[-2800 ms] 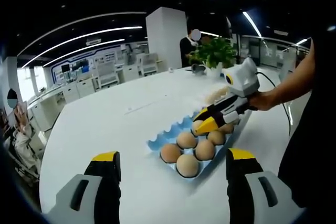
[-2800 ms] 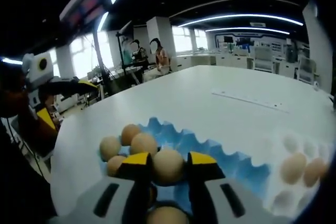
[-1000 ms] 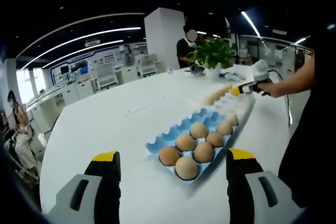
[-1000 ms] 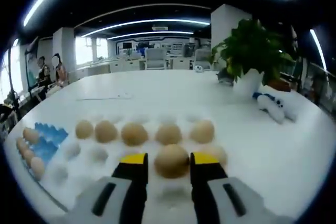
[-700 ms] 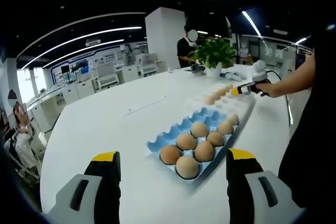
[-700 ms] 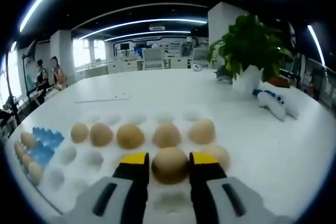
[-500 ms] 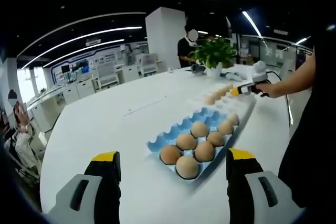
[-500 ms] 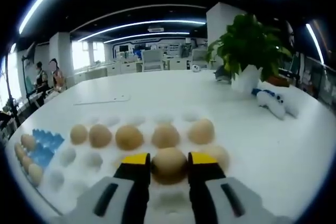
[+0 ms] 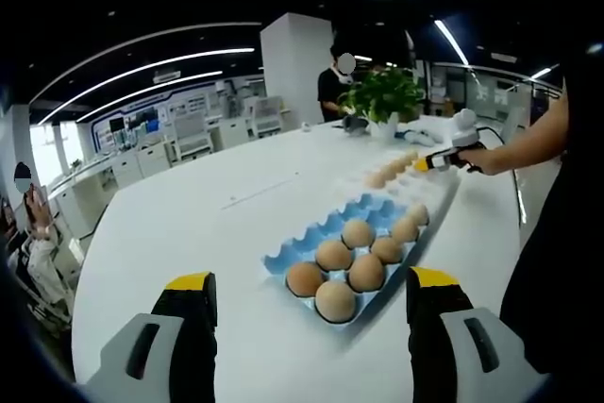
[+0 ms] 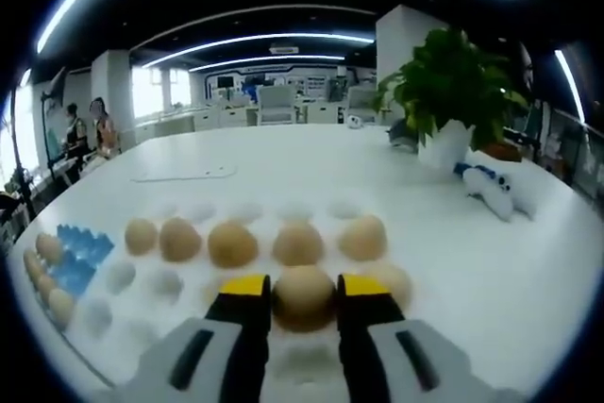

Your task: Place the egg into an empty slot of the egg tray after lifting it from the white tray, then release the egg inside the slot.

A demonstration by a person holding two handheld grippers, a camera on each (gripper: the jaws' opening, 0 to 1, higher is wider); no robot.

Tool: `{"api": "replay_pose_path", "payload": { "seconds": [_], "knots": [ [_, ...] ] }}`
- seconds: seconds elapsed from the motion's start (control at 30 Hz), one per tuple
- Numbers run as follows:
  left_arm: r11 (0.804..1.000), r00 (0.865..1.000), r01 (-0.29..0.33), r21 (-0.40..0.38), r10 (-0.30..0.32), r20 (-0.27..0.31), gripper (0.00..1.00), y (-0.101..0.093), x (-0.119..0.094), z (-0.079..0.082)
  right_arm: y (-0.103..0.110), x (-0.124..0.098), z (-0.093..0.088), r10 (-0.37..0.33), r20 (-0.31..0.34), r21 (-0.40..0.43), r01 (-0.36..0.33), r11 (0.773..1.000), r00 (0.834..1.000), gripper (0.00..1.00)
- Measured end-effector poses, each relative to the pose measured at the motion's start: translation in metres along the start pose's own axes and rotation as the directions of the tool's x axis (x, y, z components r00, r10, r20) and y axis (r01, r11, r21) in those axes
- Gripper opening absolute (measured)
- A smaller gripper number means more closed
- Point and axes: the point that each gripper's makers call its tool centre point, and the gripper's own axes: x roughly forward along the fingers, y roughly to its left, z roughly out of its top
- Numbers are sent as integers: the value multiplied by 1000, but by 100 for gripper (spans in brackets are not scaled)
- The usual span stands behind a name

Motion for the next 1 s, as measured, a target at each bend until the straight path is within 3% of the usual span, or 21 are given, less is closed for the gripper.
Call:
{"api": "replay_pose_path", "payload": {
  "seconds": [0.53, 1.0],
  "knots": [
    [1000, 1000, -7, 1, 7, -4, 84, 0, -1, -1, 2, -14, 18, 15, 47, 15, -15, 1000, 999, 26],
    [1000, 1000, -1, 6, 1, 1, 84, 0, 0, 0, 43, -27, 44, 117, 104, -16, -116, 993, 988, 26]
  ]
}}
